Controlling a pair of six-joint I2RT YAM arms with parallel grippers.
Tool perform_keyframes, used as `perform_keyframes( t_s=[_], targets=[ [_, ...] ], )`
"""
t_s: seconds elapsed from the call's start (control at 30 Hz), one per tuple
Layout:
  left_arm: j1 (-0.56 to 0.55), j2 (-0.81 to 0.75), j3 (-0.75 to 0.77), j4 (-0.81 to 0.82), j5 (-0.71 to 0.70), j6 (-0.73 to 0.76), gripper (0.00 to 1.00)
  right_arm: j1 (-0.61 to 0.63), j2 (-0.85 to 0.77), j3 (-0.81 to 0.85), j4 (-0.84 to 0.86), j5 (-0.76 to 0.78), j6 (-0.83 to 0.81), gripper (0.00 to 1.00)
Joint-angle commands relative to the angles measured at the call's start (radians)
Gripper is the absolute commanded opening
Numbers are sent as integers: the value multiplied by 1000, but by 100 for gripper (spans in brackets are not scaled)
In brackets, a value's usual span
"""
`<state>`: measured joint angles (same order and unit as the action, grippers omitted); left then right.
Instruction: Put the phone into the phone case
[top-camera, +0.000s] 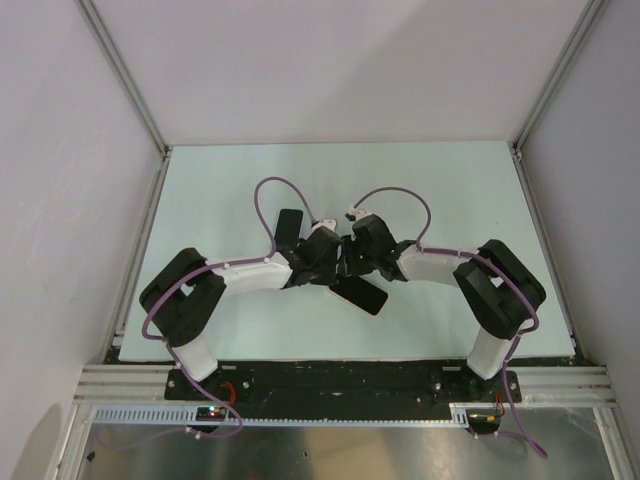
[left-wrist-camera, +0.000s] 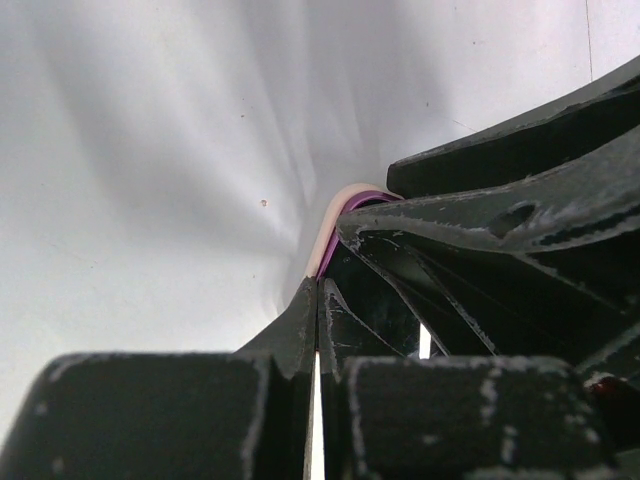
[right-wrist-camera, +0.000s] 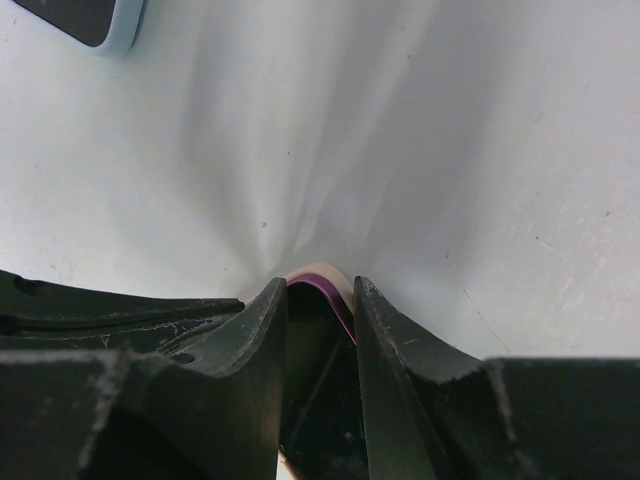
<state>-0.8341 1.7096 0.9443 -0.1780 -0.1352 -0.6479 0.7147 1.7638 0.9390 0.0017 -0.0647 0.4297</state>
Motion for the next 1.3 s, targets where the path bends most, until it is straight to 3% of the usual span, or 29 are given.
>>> perform_keyframes(
  t_s=[0.0,0.33,0.67,0.97,1.27],
  targets=[
    [-36,71,-40,-63,66,-23,0,11,58,-106,-124,39,18,33],
    [-36,70,-37,-63,70,-18,0,22,3,-154,-162,141,46,33],
    [-37,64,-32,-63,73,-11,0,20,-85,-133,-184,190,9,41],
    [-36,68,-19,-63,79,-7,0,37,6,-106,-195,157,12,40],
    [-36,83,-6,-64,84,-4,0,23,112,-103,-188,124,67,33]
  ],
)
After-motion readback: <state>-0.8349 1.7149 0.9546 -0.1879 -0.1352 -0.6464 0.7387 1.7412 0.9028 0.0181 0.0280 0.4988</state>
